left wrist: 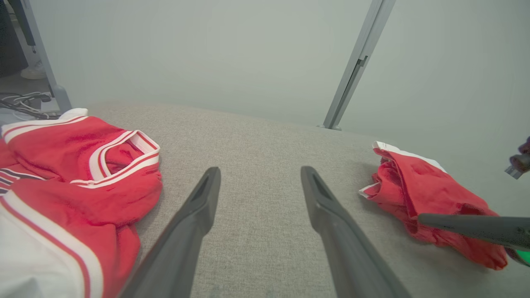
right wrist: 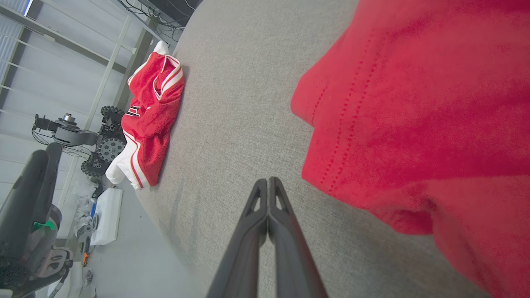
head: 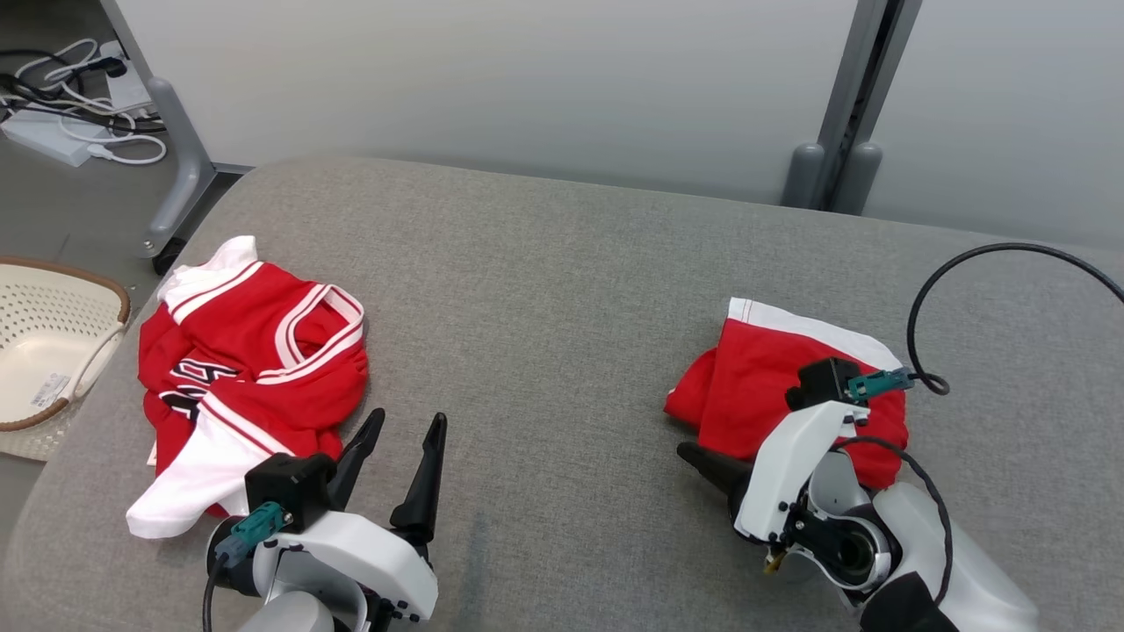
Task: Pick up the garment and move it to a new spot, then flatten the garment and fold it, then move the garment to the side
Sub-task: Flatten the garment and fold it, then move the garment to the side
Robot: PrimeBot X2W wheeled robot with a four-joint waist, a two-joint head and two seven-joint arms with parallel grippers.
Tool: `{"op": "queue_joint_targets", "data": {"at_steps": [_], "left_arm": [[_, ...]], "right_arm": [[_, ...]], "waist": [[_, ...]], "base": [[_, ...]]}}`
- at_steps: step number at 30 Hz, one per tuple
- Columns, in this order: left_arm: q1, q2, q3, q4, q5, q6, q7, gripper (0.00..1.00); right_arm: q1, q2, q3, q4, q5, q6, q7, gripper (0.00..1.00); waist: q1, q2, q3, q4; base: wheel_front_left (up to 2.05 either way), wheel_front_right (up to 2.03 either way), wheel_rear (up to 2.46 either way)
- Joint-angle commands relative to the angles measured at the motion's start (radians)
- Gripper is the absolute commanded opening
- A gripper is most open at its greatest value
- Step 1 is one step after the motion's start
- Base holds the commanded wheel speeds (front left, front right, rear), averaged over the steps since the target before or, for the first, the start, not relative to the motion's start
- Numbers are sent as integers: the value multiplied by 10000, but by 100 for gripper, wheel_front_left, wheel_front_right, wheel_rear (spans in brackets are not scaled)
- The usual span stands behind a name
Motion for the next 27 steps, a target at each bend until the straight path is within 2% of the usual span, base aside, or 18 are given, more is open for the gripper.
{"op": "queue_joint_targets", "data": {"at_steps": [1, 2, 3, 5, 6, 7, 13, 17, 22, 27], "left_arm": [[91, 54, 47, -29, -42, 55, -7, 100], [97, 55, 47, -42, -41, 62, -11, 100], [100, 62, 58, -55, -42, 72, -14, 100], [102, 81, 82, -96, -32, 97, -28, 100], [123, 90, 93, -110, -24, 103, -34, 100], [155, 97, 103, -131, -19, 118, -43, 100], [288, 110, 141, -204, 79, 150, -62, 100], [320, 116, 121, -217, 121, 170, -74, 100], [215, 149, 83, -241, 146, 149, -30, 100], [-1, 127, 6, -230, 197, 86, 23, 100]], "right_arm": [[161, -149, 6, -273, 148, 25, -97, 0], [210, -238, -13, -477, 195, 23, -141, 0], [247, -325, -38, -704, 232, 25, -197, 21], [282, -526, -132, -1124, 226, 25, -295, 48], [316, -642, -224, -1332, 194, 25, -353, 89], [374, -766, -328, -1523, 160, 25, -418, 100], [675, -1391, -1389, -2353, -164, 25, -880, 100], [949, -1480, -2392, -2325, -319, 25, -1012, 100], [970, -1292, -3393, -1594, -160, 25, -372, 100], [333, -1202, -3922, -207, -427, 25, 270, 100]], "waist": [[0, -1, -57, -127], [0, -1, -84, -188], [0, -1, -110, -260], [0, -1, -149, -411], [0, -1, -166, -489], [0, -1, -183, -570], [0, -1, -263, -939], [0, -1, -303, -1064], [0, -1, -197, -1148], [0, -1, 15, -1080]], "base": [[0, 0, 0], [0, 0, 0], [0, 0, 0], [0, 0, 0], [0, 0, 0], [0, 0, 0], [0, 0, 0], [0, 0, 0], [0, 0, 0], [0, 0, 0]]}}
